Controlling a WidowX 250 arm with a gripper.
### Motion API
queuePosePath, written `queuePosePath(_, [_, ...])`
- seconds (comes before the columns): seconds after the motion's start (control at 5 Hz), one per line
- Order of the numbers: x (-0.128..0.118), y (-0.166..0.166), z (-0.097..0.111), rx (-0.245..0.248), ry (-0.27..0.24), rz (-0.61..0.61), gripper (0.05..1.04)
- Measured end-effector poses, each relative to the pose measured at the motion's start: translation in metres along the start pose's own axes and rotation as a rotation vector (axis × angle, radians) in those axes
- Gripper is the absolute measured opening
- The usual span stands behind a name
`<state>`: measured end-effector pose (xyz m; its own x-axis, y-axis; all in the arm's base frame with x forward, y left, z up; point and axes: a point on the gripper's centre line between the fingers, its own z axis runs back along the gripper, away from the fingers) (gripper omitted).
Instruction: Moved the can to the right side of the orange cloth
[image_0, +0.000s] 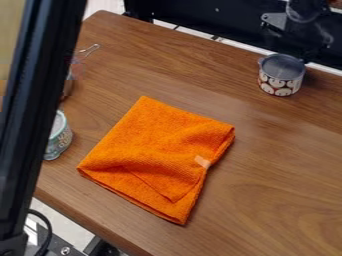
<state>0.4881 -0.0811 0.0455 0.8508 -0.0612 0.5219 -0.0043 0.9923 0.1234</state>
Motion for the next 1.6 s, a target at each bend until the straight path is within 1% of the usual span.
queuePosePath(0.2, [-0.008,0.0,-0.002,0.018,0.039,-0.003,0.997])
queuePosePath(0.4, [-0.013,0.001,0.001,0.067,0.08,-0.007,0.997])
queuePosePath(0.6, [-0.024,0.001,0.0,0.089,0.113,-0.027,0.997])
queuePosePath(0.8, [-0.036,0.006,0.004,0.148,0.189,-0.001,0.997])
queuePosePath(1.0, [-0.055,0.006,0.003,0.19,0.225,0.005,0.997])
queuePosePath(1.2, [-0.067,0.004,0.01,0.179,0.259,0.016,0.997])
queuePosePath(1.4, [-0.079,0.0,0.017,0.196,0.287,0.022,0.997])
queuePosePath(1.6, [-0.088,-0.004,0.022,0.194,0.296,0.027,0.997])
